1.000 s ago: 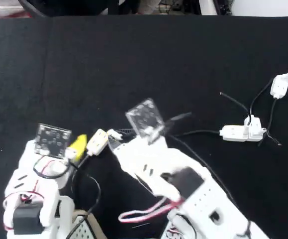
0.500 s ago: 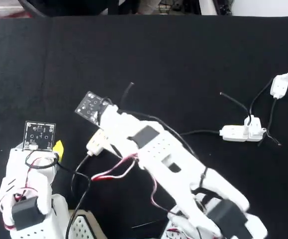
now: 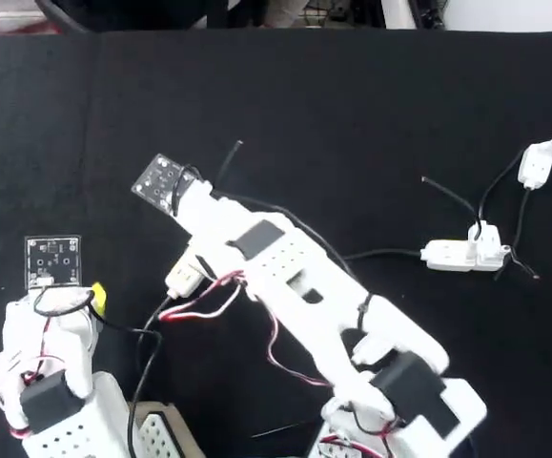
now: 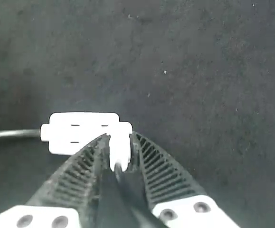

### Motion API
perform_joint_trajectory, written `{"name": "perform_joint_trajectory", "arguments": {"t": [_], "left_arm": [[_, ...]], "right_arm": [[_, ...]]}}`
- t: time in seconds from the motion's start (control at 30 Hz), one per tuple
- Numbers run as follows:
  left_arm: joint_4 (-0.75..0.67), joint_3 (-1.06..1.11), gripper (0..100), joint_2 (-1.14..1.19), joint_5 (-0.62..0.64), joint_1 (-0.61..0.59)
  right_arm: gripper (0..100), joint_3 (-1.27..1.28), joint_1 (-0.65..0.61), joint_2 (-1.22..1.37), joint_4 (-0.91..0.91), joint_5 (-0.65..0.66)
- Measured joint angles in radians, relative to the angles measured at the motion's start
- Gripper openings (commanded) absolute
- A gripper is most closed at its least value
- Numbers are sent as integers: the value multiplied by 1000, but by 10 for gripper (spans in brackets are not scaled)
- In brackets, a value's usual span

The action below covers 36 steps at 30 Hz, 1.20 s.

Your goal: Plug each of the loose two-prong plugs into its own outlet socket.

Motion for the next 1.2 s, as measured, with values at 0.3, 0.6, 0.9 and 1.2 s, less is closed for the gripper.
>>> {"name": "perform_joint_trajectory", "arguments": {"t": [0.3,0.6,0.9,1.2], "left_arm": [[-23,46,264,0,0,-32],[-23,46,264,0,0,-32],[-23,63,264,0,0,-32],[-23,63,264,0,0,-32]], "right_arm": [[11,-77,0,117,14,-25],[11,-135,-14,124,123,-57],[11,-137,-66,127,152,-57],[11,-137,-64,127,120,-69]]}}
